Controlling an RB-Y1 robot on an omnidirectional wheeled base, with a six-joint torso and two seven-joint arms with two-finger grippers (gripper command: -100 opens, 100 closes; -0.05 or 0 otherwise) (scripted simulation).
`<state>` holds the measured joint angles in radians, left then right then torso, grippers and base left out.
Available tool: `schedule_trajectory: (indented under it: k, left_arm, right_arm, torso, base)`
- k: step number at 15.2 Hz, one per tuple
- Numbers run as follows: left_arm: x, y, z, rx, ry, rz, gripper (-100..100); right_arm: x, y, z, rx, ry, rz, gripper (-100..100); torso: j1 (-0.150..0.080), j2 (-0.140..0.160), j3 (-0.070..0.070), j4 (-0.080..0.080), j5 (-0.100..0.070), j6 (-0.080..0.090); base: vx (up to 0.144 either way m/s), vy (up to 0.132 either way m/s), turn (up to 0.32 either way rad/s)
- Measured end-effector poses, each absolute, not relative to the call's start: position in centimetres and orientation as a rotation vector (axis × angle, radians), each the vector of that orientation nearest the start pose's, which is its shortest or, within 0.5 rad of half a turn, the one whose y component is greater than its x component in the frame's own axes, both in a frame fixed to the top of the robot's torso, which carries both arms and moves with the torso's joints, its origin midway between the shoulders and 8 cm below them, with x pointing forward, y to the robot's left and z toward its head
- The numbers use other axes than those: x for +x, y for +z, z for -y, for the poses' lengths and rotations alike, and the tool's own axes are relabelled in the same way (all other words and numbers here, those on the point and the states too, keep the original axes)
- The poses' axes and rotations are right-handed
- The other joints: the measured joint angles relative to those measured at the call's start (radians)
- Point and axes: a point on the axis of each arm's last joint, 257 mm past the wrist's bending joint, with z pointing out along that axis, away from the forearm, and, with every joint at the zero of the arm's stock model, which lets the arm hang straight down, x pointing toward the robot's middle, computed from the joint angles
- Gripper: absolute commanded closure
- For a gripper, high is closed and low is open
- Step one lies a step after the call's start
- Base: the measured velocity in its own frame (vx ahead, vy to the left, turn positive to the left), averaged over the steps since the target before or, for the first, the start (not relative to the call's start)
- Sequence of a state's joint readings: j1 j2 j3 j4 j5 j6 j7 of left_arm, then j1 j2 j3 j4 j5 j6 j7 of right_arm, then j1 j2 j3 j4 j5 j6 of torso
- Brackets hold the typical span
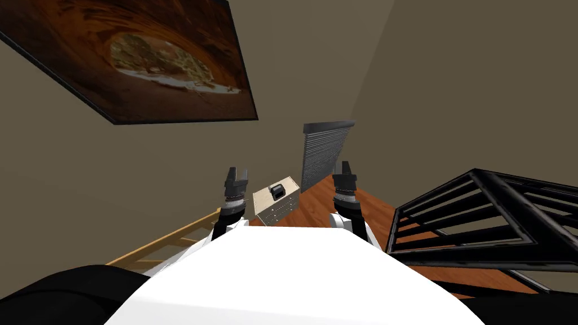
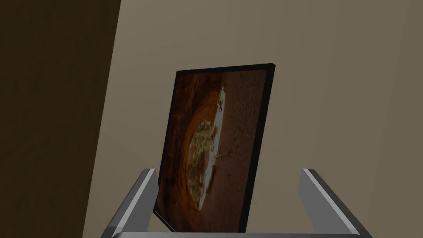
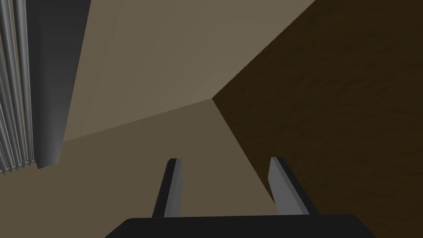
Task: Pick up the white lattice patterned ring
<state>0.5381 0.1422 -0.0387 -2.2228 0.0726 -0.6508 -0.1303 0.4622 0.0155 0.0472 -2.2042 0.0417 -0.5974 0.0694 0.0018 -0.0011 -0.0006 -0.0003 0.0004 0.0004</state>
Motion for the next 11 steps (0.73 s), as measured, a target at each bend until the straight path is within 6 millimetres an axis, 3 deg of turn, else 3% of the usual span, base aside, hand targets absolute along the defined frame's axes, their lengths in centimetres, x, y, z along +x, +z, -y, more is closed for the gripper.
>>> schedule_trajectory:
  k: [11]
  left_arm:
    - [34.6, -9.1, -29.0, -0.595, -1.208, -0.94, -100]
  right_arm:
    - [34.7, 2.1, 25.5, 0.576, 1.287, -0.603, 0]
  torso:
    - [0.0, -0.001, -0.001, 0.0, 0.0, 0.0]
  base:
    - [0.021, 0.018, -0.215]
